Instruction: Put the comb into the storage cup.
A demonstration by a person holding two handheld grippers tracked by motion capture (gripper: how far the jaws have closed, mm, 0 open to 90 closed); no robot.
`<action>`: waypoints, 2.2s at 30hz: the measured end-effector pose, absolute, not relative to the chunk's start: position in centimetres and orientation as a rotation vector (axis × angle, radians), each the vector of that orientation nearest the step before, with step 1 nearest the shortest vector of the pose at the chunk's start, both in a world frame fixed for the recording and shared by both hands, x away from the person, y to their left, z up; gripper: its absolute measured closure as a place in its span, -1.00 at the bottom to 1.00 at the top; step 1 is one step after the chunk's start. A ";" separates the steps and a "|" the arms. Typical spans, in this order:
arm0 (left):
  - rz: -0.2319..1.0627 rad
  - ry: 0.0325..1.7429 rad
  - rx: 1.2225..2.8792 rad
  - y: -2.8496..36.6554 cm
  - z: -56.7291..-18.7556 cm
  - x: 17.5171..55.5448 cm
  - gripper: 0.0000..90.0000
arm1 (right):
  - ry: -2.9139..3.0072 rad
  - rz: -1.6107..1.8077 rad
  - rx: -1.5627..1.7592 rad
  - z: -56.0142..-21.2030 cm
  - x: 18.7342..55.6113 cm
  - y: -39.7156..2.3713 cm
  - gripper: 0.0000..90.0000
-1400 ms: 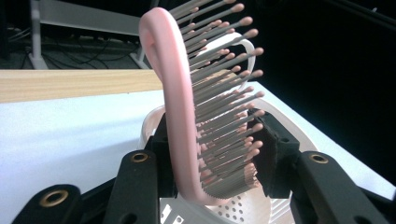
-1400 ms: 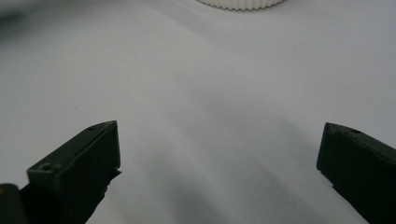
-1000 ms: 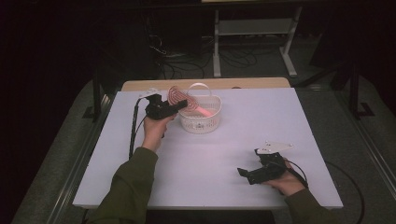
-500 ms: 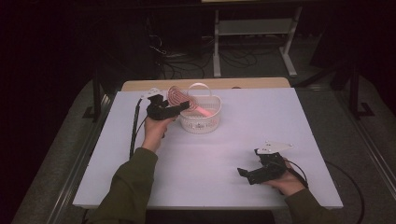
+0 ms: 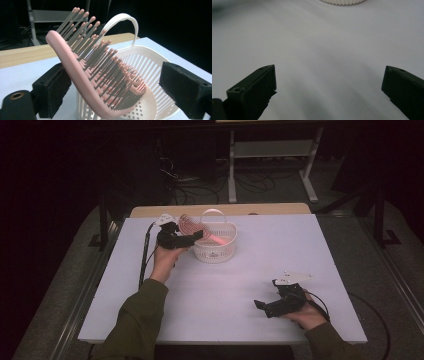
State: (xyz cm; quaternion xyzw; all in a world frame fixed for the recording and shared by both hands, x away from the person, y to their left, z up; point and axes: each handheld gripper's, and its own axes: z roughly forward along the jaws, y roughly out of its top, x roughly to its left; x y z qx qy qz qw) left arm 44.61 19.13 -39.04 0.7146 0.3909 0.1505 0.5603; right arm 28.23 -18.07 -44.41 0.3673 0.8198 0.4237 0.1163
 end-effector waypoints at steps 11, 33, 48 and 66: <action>0.401 0.892 1.779 19.3 -38.8 44.2 -0.96 | 2.395 1.244 1.080 -44.4 28.1 -18.2 -1.00; 0.414 0.861 1.891 20.7 -38.4 42.7 -0.98 | 2.397 1.246 1.070 -44.3 28.2 -18.0 -1.00; 0.391 0.842 1.935 21.8 -38.6 41.1 -1.00 | 2.388 1.249 1.072 -44.3 28.1 -18.1 -1.00; 0.366 0.749 2.001 23.0 -39.1 37.9 -1.00 | 2.384 1.248 1.077 -44.3 28.1 -18.1 -1.00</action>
